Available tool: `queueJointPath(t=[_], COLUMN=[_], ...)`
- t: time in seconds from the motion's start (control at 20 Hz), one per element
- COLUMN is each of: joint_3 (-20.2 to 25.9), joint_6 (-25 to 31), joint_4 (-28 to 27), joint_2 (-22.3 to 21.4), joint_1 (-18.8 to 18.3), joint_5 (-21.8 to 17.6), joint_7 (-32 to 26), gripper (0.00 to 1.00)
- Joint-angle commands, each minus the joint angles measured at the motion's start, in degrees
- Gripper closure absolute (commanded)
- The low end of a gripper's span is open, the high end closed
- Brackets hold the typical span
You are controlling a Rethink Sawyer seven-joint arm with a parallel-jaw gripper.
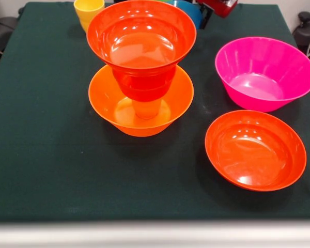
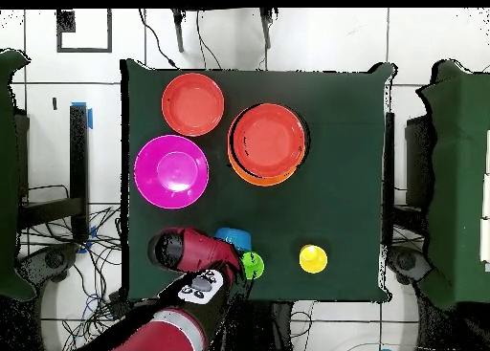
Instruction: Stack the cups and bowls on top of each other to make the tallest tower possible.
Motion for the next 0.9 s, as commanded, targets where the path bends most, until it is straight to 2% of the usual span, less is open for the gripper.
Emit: queueJointPath(t=[0.05, 0.2, 0.4, 0.9], joint_3=[6.82, 6.69, 4.62, 3.59], joint_6=[2.69, 3.06, 6.2, 10.86], joint_4=[1.9, 1.9, 1.59, 1.69], joint_2=[-0.2, -0.22, -1.25, -3.1], joint_1=[1.48, 1.84, 5.13, 6.78], joint_5=[3.45, 4.19, 5.69, 7.7], joint_7=[13.27, 13.83, 16.03, 18.14], gripper=[1.0, 1.0, 1.0, 1.0])
